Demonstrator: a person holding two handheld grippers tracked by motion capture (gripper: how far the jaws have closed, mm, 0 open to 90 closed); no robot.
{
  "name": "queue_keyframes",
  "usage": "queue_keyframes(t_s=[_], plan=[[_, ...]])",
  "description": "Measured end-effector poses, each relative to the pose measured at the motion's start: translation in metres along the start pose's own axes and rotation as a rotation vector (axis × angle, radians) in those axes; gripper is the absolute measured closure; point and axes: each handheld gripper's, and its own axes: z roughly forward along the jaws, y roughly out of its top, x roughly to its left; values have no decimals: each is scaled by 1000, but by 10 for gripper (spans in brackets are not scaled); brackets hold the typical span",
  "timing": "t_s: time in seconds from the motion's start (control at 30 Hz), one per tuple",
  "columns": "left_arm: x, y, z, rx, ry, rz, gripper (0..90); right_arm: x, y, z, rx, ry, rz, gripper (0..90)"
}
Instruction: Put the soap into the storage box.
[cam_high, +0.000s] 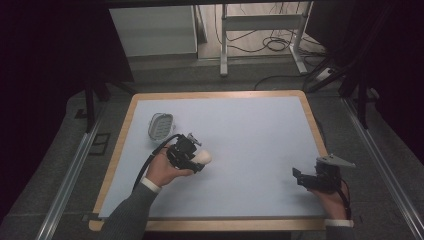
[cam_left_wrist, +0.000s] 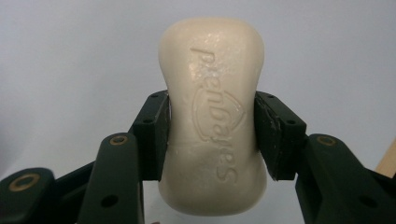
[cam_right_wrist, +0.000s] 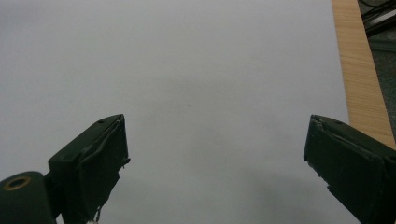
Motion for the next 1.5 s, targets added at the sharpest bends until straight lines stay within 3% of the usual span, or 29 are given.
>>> queue_keyframes(t_s=[1.5], plan=[[40, 12, -33, -54, 71, -72, 495, -1, -1, 2, 12, -6, 4, 60]])
